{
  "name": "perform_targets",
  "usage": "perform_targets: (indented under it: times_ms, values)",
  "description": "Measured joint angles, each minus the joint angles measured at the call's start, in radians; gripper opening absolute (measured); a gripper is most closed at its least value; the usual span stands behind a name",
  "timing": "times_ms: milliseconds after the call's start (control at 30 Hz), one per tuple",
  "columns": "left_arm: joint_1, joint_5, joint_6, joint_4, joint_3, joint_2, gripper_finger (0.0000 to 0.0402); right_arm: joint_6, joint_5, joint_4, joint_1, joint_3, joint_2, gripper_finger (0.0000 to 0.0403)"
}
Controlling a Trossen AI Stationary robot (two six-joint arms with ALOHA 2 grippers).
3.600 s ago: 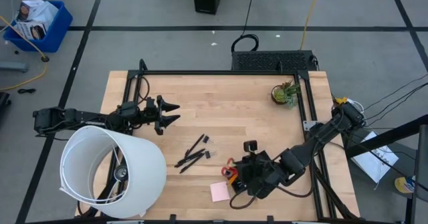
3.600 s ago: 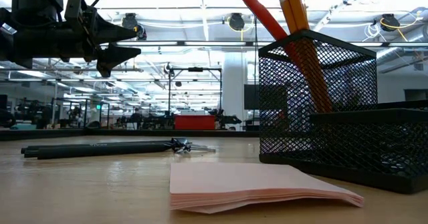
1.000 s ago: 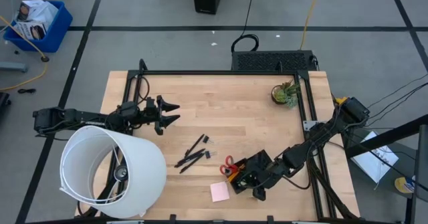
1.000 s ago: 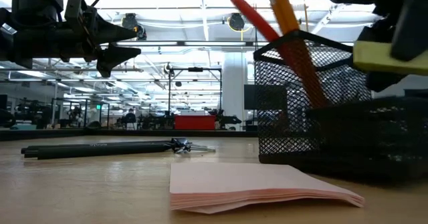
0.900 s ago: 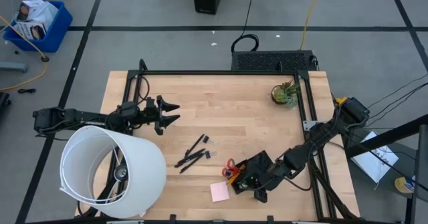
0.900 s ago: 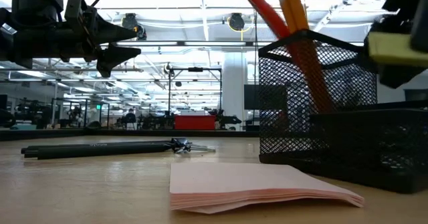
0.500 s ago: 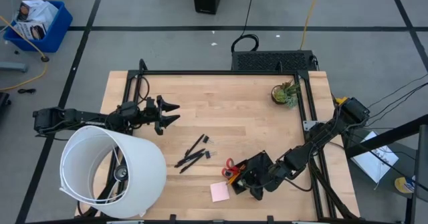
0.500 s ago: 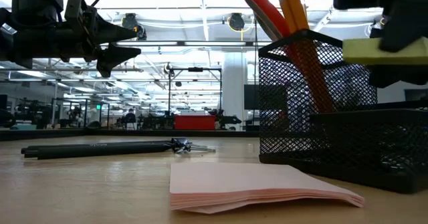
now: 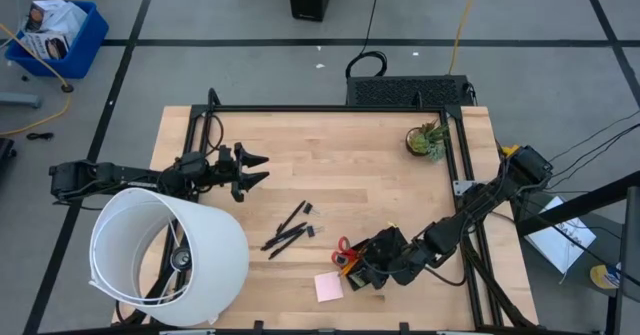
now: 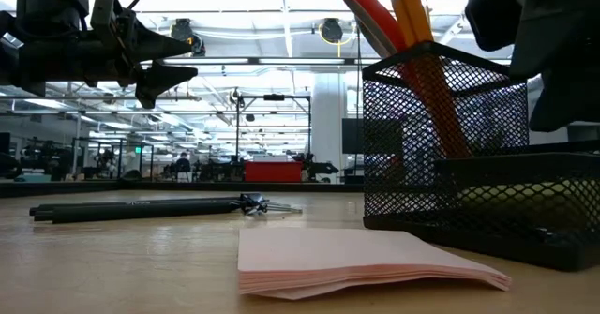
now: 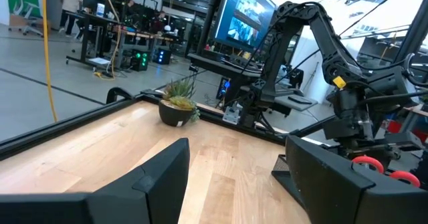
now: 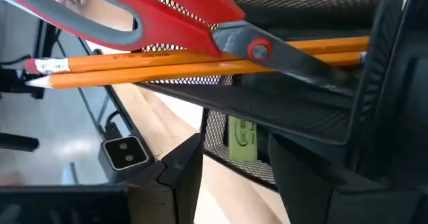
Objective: Pick and place office supplies into organizer
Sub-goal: Put the black binder clip into the black desk organizer
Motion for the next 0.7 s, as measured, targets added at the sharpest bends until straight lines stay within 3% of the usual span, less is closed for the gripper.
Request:
perform_targets:
  times_ms: [600, 700]
  values:
    - [0.0, 0.0, 0.0, 0.0, 0.0, 0.0, 0.0253, -0.017, -0.007, 0.02, 0.004, -0.013, -0.008, 0.0165]
    - [0.0, 0.0, 0.0, 0.0, 0.0, 0.0, 0.0253, -0.122, -0.023, 0.053, 0.007, -0.013, -0.015, 0.0165]
